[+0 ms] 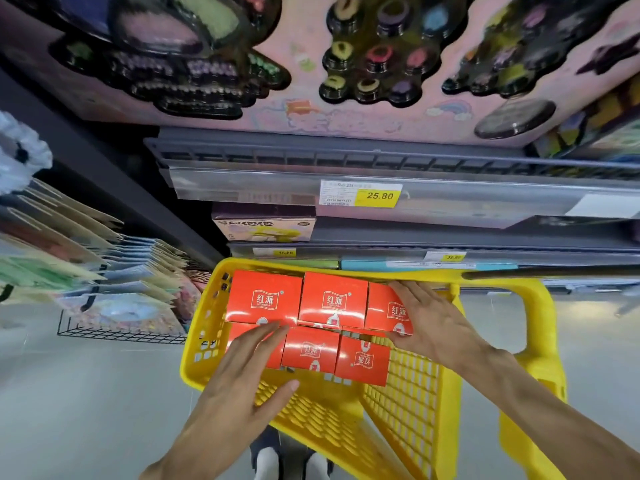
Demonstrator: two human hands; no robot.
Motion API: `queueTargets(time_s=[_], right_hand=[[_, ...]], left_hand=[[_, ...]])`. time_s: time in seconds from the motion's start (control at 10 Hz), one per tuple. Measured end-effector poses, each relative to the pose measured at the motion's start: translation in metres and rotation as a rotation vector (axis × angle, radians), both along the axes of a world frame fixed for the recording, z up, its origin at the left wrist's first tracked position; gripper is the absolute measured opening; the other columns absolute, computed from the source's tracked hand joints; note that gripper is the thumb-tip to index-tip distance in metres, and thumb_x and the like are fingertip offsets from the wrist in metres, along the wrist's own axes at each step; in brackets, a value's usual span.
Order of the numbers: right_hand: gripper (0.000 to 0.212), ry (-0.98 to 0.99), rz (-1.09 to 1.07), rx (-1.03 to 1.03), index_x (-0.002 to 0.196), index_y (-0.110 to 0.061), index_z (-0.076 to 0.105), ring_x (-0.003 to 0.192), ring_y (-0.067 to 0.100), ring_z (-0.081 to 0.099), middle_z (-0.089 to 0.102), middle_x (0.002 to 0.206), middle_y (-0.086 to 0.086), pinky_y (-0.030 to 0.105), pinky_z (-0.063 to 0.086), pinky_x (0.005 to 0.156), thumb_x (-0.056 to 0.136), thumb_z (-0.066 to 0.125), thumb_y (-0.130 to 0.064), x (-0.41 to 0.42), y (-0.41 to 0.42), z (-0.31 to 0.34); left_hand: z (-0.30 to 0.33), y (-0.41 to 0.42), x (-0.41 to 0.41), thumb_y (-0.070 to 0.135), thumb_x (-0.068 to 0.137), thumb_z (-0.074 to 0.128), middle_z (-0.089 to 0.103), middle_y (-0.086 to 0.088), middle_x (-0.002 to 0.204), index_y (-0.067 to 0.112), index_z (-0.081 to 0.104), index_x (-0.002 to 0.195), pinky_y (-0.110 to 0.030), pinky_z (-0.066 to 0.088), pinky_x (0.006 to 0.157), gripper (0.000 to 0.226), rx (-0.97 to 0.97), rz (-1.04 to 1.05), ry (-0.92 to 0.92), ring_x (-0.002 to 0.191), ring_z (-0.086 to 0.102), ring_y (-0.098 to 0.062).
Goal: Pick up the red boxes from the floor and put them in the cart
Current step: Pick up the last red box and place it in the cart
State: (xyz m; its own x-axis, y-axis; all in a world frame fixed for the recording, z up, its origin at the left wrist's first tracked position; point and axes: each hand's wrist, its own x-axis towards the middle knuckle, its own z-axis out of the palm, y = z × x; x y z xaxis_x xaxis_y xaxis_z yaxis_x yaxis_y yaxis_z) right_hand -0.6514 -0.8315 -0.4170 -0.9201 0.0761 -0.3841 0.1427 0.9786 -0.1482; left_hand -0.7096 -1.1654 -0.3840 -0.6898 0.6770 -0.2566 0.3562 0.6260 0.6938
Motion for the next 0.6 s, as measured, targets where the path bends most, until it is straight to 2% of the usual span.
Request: queueTargets(time_s=[0.1, 0.2, 0.3, 0.4, 0.5, 0.6], right_hand=[[0.094, -0.023, 0.007, -0.021, 0.151, -0.018, 0.022, 0.132, 0.02, 0.043, 0.039, 0.146, 0.0, 0.033, 0.037, 0.107, 0.08, 0.064, -0.062, -0.003, 0.002, -0.001], [0.097, -0.023, 0.054, 0.014, 0.149, -0.014, 0.029, 0.13, 0.023, 0.048, 0.044, 0.144, 0.003, 0.036, 0.039, 0.107, 0.076, 0.07, -0.063, 0.0, 0.004, -0.003], [0.101, 0.044, 0.083, 0.111, 0.143, -0.01, 0.043, 0.119, 0.026, 0.057, 0.056, 0.133, 0.007, 0.038, 0.046, 0.101, 0.064, 0.078, -0.064, 0.004, -0.001, -0.004], [0.103, 0.033, 0.051, 0.133, 0.148, -0.012, 0.035, 0.128, 0.026, 0.047, 0.048, 0.139, 0.006, 0.04, 0.043, 0.105, 0.069, 0.073, -0.066, 0.01, -0.004, -0.002], [0.101, 0.025, 0.015, 0.134, 0.15, -0.015, 0.03, 0.133, 0.025, 0.042, 0.044, 0.143, 0.004, 0.04, 0.042, 0.108, 0.073, 0.068, -0.068, 0.017, -0.003, 0.007], [0.094, 0.02, -0.042, 0.097, 0.151, -0.019, 0.029, 0.133, 0.024, 0.041, 0.043, 0.143, 0.001, 0.037, 0.04, 0.107, 0.078, 0.063, -0.068, 0.018, -0.005, 0.033]], left_hand=[[-0.001, 0.0, 0.001, 0.067, 0.094, 0.04, 0.018, 0.029, 0.153, 0.046, 0.018, 0.152, -0.034, 0.032, 0.112, 0.066, -0.009, 0.016, 0.011, 0.144, 0.019, -0.001], [-0.001, 0.0, 0.002, 0.066, 0.094, 0.04, 0.019, 0.028, 0.152, 0.046, 0.018, 0.152, -0.031, 0.031, 0.111, 0.065, -0.016, 0.023, 0.013, 0.144, 0.019, -0.001], [0.001, 0.0, 0.003, 0.066, 0.094, 0.039, 0.021, 0.027, 0.152, 0.045, 0.018, 0.152, -0.031, 0.031, 0.112, 0.065, -0.029, 0.007, 0.029, 0.144, 0.019, -0.001], [0.011, -0.002, -0.001, 0.065, 0.094, 0.039, 0.021, 0.026, 0.152, 0.044, 0.019, 0.152, -0.029, 0.029, 0.112, 0.065, -0.053, -0.013, 0.058, 0.144, 0.02, -0.002], [0.023, -0.001, -0.007, 0.063, 0.095, 0.04, 0.019, 0.026, 0.154, 0.045, 0.017, 0.152, -0.023, 0.019, 0.115, 0.064, -0.066, -0.055, 0.114, 0.145, 0.016, 0.0], [0.036, 0.005, -0.022, 0.062, 0.095, 0.04, 0.019, 0.022, 0.157, 0.04, 0.019, 0.153, -0.027, 0.017, 0.119, 0.066, -0.079, -0.132, 0.187, 0.147, 0.012, -0.002]])
